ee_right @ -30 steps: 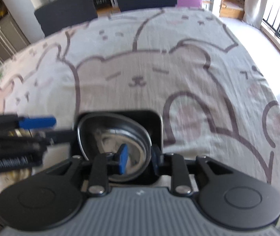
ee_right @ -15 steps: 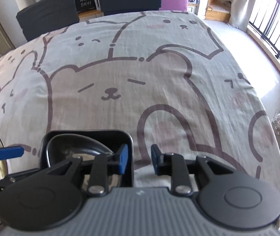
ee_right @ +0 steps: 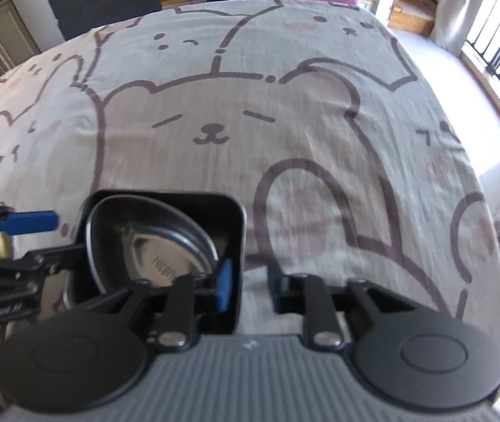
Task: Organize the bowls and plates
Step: 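Close both grippers on the rim of the nested steel trays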
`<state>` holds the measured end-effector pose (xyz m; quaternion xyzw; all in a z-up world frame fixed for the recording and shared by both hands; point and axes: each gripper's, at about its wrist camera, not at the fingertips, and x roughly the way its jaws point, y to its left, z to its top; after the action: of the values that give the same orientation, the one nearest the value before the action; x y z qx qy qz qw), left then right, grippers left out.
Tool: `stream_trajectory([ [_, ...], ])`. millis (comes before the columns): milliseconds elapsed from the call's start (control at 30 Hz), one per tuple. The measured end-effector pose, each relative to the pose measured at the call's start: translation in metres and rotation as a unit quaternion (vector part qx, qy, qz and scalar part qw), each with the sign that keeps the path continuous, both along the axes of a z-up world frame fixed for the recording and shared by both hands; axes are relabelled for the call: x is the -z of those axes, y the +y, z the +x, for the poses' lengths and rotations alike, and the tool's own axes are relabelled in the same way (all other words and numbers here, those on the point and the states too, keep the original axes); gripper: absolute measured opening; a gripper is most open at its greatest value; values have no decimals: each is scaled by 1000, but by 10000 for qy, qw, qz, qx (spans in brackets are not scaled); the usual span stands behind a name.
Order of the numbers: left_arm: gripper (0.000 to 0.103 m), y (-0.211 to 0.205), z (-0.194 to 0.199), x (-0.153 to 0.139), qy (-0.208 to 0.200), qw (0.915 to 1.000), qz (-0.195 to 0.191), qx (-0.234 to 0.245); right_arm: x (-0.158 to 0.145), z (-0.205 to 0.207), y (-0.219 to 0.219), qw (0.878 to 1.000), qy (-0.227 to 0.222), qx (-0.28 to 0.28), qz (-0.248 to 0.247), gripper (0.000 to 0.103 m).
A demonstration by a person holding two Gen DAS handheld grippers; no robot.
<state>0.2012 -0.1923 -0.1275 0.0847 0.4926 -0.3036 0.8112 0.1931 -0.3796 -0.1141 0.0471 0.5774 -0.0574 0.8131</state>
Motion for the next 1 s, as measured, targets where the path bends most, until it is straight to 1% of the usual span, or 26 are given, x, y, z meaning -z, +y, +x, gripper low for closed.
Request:
stream_trajectory([
  [100, 25, 0, -3, -1, 47, 10000, -84, -6, -2, -6, -1, 9999, -35, -87, 65, 12],
  [167, 19, 2, -3, 0, 200, 9995, -240, -107, -3, -9, -1, 9998, -83, -138, 153, 6],
  [200, 18, 4, -2, 1, 309, 9988, -325, -173, -3, -11, -1, 9996, -115, -193, 169, 5],
  [433, 15, 13, 3, 5, 707, 9937, -698, -514, -1, -14, -2, 9983, -331, -435, 185, 5],
  [500, 11, 15, 4, 6, 823, 9916, -797, -593, 0, -14, -4, 9981, -383, -448, 202, 5],
  [600, 10, 16, 5, 8, 934, 9890, -894, -714, 1, -13, -6, 9979, -432, -419, 247, 5],
  [767, 8, 24, 9, 14, 1236, 9791, -1188, -1095, 4, -10, -10, 9975, -466, -410, 352, 6],
  [833, 8, 26, 10, 14, 1289, 9767, -1250, -1174, 6, -9, -11, 9972, -487, -398, 395, 6],
  [1000, 8, 29, 7, 16, 1287, 9748, -1331, -1244, 6, -8, -13, 9965, -484, -492, 466, 6],
])
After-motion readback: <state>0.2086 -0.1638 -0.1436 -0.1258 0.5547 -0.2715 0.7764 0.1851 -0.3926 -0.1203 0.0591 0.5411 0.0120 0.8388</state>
